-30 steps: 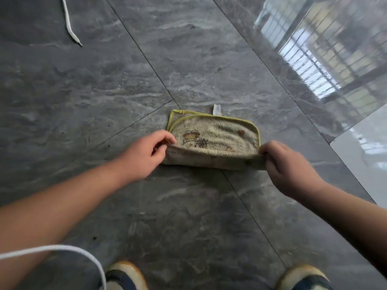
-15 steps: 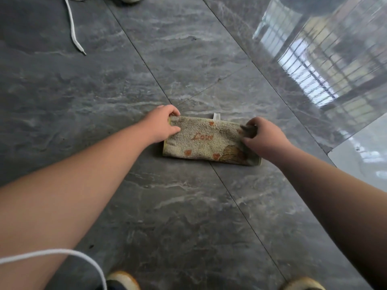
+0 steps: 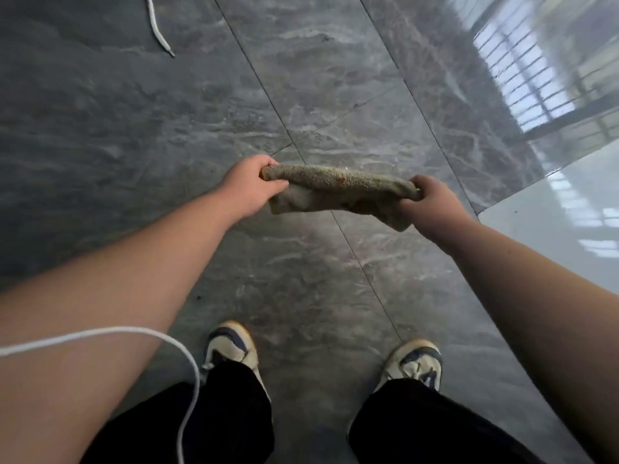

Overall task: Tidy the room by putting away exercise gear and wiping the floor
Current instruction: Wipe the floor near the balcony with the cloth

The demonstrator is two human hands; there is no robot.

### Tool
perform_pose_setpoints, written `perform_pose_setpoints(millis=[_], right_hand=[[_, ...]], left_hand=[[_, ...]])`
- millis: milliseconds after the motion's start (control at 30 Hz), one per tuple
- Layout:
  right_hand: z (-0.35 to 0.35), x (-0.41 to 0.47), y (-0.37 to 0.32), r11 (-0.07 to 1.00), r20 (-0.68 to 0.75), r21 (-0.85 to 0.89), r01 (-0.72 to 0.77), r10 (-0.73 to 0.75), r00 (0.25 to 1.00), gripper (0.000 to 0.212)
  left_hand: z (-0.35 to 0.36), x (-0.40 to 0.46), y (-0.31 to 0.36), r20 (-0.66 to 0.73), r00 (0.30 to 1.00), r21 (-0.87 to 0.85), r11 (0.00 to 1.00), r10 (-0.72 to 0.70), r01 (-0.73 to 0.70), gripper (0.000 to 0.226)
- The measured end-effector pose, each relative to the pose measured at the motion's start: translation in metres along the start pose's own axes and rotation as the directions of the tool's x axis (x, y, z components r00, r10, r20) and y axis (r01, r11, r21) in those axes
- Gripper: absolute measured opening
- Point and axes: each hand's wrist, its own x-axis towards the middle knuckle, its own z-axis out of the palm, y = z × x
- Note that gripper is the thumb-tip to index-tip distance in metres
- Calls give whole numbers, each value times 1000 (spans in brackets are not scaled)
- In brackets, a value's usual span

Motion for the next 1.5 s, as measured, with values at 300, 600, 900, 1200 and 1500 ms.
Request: perform_pose_setpoints(millis=[300,600,900,1200,1500], right_hand=[[-175,-253,-244,943,67,333,16,-40,997,48],[-308,-505,-503,705,351,709,29,-388,852,43],[-285,-643,-590,703,566,711,23,-591,575,55],[-144,-761,-547,934,820,350,-69,-270,505,28],[-6,-952,-454,849,921,176,499,-322,222,28]], left_hand=[[-269,-249,163,-8,999,-515,857,-39,29,15],[-522,-521,299,-193,981,-634,759,35,-152,22],[-553,-737,278,-470,869,-818,447,-157,-362,22],[-381,-932,200,-435,669,-865,72,-603,-497,33],[-256,-1107,149,-419,299,-689,86,-857,-719,23]])
